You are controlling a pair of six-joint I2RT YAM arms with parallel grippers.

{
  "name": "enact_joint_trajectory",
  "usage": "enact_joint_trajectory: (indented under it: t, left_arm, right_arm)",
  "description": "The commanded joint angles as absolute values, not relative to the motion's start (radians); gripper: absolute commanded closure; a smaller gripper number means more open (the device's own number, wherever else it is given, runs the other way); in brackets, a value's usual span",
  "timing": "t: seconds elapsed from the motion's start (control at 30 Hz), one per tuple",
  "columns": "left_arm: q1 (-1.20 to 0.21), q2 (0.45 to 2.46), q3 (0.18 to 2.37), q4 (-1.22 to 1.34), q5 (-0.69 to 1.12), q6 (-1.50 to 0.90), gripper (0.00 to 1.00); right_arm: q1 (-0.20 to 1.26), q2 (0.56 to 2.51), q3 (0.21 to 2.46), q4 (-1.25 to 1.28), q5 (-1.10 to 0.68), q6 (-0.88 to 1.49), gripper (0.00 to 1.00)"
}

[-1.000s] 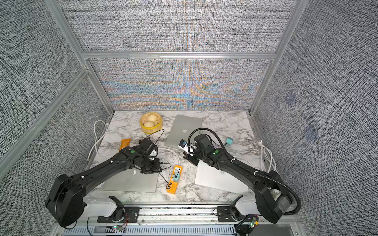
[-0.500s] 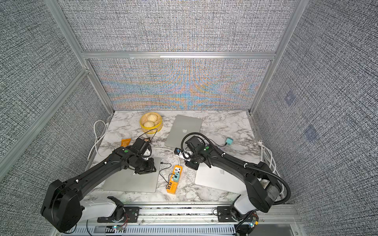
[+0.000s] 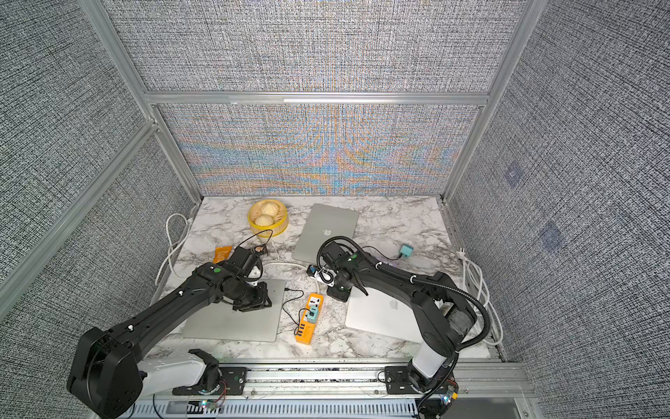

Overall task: Unplug the laptop charger
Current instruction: Place the plug at the center of the board.

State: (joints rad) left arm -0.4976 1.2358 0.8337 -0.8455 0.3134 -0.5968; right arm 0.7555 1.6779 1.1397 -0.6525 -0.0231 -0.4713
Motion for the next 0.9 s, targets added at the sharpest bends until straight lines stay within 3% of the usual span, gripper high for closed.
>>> enact_joint_trajectory:
  t: [0.0, 0.37, 0.53, 0.73, 0.87]
  left_arm:
    - [-0.491, 1.225, 0.833, -0.869, 0.308, -0.579, 0.76]
    - [-0.473, 1.206, 0.819, -0.882, 0.311, -0.571, 0.76]
    - [-0.467, 1.205, 0.822, -0.879, 0.319, -0.568, 0.76]
    - [-0.464, 1.215, 0.818, -0.867, 0.325, -0.572, 0.76]
    - [-0.463, 1.221, 0.823, -0.860, 0.331, -0.578, 0.76]
  right_arm:
    - [0.761, 1.713, 1.176, -0.688, -0.001, -0.447, 0.72]
    - [0.762, 1.807, 1.287, -0.743, -0.023, -0.381, 0.71]
    - [0.784, 1.877, 1.318, -0.850, 0.144, -0.393, 0.71]
    - [0.789, 1.872, 1.316, -0.869, 0.166, -0.385, 0.64]
    - [0.790, 1.881, 1.338, -0.860, 0.145, -0.388, 0.54]
